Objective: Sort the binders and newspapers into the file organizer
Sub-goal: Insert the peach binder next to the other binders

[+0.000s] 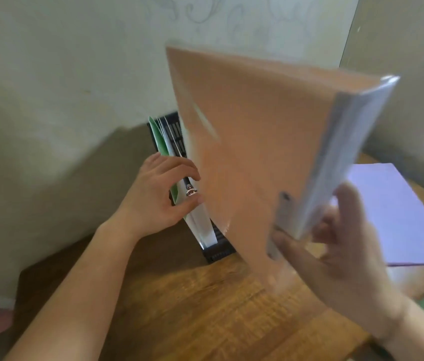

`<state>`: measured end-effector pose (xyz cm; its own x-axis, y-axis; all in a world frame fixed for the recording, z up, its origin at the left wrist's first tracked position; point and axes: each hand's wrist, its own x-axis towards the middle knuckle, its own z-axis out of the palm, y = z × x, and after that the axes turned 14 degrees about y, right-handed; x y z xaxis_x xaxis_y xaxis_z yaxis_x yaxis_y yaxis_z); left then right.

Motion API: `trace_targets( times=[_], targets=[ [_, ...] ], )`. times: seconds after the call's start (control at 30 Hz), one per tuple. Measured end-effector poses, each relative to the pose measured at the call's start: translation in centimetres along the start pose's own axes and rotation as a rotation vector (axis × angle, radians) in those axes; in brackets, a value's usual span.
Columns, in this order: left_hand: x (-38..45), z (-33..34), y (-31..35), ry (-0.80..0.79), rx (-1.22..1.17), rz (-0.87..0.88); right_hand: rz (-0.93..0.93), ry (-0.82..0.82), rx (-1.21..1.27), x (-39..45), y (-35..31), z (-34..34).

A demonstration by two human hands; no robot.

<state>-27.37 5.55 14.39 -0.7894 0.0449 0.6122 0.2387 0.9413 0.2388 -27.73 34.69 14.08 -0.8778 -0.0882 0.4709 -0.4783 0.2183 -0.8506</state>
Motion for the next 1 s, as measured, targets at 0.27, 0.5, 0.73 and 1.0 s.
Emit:
trace_targets(
  times=[0.27, 0.5, 0.73, 1.0],
  targets=[
    [-0.4, 0.6, 0.1, -0.052, -0.007, -0.010, -0.035, -0.117, -0.022, 0.7, 3.0, 8.3],
    [-0.7, 0.8, 0.0, -0.043, -0.020, -0.035, -0.033, -0.205, -0.021, 1.5, 6.6, 12.4],
    [-1.0, 1.3, -0.1, -0.003, -0.033, -0.100, 0.032, -0.510, 0.039, 0.3, 11.6, 11.9],
    [-1.3, 1.4, -0.2, 0.005, 0.000, -0.105, -0.148, -0.556, -0.416, -2.6, 17.1, 13.4]
  ],
)
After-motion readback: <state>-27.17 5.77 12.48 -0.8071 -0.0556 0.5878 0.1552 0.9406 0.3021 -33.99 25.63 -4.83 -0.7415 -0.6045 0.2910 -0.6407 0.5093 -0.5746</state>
